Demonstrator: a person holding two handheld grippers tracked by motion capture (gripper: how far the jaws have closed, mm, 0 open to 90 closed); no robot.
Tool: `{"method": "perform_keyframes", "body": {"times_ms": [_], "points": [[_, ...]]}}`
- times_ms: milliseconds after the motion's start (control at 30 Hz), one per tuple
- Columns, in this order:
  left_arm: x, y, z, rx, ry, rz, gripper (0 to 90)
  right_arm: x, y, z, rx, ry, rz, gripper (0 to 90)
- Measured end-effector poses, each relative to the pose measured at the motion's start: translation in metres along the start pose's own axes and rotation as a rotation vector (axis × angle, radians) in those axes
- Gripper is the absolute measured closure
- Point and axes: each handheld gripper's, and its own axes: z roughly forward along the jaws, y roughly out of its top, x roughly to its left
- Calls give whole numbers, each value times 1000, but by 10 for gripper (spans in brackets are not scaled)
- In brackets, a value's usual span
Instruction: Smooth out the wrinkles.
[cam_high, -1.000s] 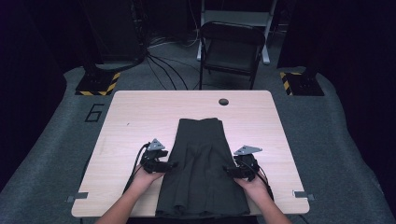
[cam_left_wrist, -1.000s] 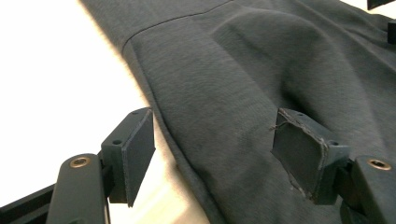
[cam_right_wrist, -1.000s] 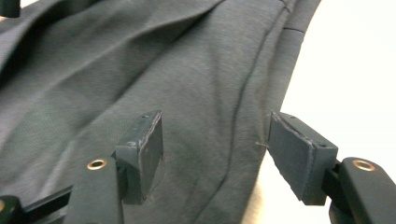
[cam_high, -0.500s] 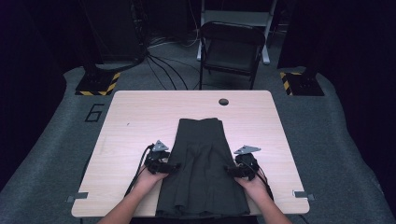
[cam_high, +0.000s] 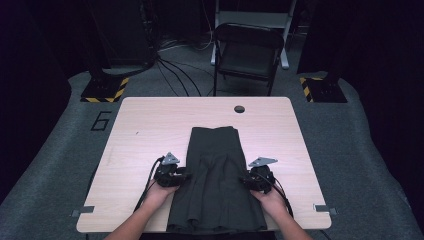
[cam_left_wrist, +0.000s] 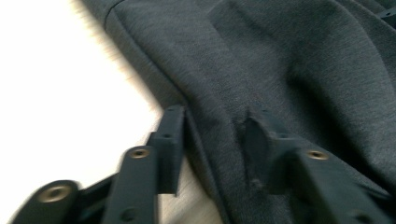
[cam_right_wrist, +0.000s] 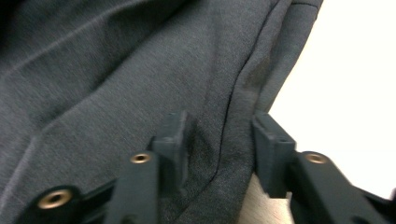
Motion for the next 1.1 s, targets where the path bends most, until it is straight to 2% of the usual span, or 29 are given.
{"method": "perform_keyframes", "body": {"times_ms": [167,233,333,400,433,467,533,567,600,700,733,800,933,1000,1067,1100], "points": [[-4,-1,-5,12,24,-1,719,3,1,0,-16,34,20,705],[-5,0,-9,34,42,19,742,7,3,1,-9,34,-8,715],[-4,-1,-16,61,44,8,765,12,6,3,-8,40,-35,729],[-2,-2,-21,78,53,1,775,17,7,5,-7,55,-37,733],[-1,-3,-23,90,59,4,778,18,8,6,-8,62,-59,735],[-1,-4,-26,92,66,5,781,22,8,6,2,70,-46,737],[1,-6,-31,95,70,7,785,24,10,9,-8,80,-78,737],[2,-8,-34,105,68,9,786,27,11,10,1,83,-71,738],[3,-10,-36,97,72,7,787,27,11,11,-4,86,-89,737],[4,-14,-42,98,71,12,786,33,12,12,-2,96,-100,734],[4,-15,-44,97,68,8,781,34,13,12,0,98,-106,730],[6,-14,-46,71,65,-7,709,34,13,13,-2,86,-129,702],[11,-9,-47,31,74,-42,546,34,13,11,6,73,-115,625],[14,-4,-46,26,67,-39,510,34,13,11,6,70,-99,575],[19,1,-45,40,61,-18,469,33,13,11,8,64,-105,527],[20,3,-43,23,60,-25,458,33,13,11,6,63,-106,513]]}}
